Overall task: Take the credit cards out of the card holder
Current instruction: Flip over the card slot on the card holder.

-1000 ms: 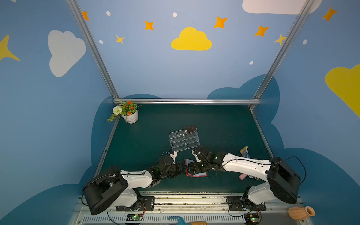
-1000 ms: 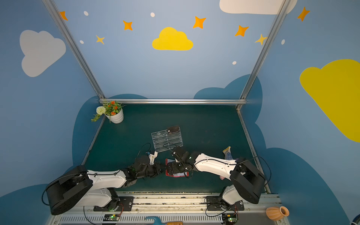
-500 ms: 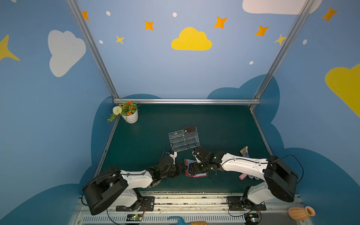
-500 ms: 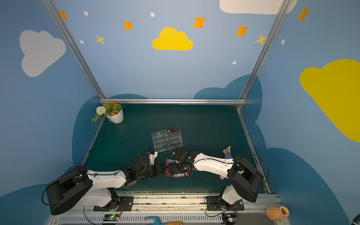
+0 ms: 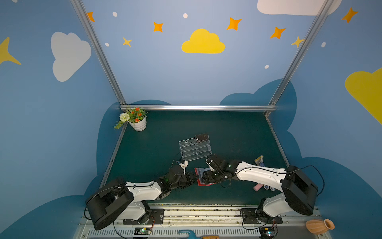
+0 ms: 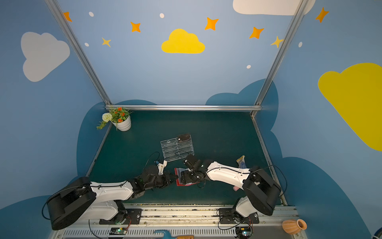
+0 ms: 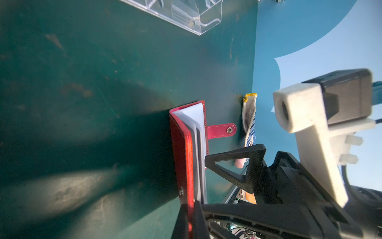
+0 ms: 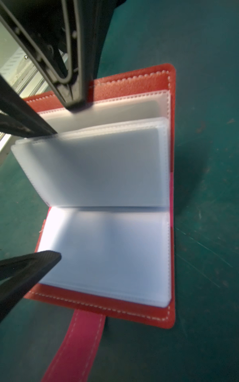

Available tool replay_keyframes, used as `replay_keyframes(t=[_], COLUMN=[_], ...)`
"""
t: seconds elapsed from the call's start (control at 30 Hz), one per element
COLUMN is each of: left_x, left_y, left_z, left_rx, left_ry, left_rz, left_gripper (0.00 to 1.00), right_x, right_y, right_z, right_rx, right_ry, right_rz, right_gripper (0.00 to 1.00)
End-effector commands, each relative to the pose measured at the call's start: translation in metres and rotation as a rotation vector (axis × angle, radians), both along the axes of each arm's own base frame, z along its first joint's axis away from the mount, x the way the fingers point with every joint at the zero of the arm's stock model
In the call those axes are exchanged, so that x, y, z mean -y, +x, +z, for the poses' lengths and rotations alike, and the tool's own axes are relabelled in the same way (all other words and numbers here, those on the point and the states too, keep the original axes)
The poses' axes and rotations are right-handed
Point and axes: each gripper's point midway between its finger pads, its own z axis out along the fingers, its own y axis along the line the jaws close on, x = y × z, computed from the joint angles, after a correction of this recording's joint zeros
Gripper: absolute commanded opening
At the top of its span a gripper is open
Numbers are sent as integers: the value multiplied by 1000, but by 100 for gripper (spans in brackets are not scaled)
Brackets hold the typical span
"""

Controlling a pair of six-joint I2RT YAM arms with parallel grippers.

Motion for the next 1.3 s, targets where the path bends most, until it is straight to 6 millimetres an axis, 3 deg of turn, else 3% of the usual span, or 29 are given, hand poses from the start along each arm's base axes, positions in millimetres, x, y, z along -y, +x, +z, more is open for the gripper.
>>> replay_keyframes(t=[0.0,0.8,1.27], left_x=[-1,-10,-11], left_y=[-2,-4,-4], left_z=[0,-21,-32], left_rx=[19,2,-9], left_ry=[0,65,89], left_rz=[-14,0,1], left_gripper=[5,4,5], right_x=[13,2,-11], right_y=[3,0,-5], right_z=[-1,1,10], right_rx=[5,-12,-4], right_ry=[-36,-15,-3], right_rz=[-30,11,71], right_gripper=[79,76,85])
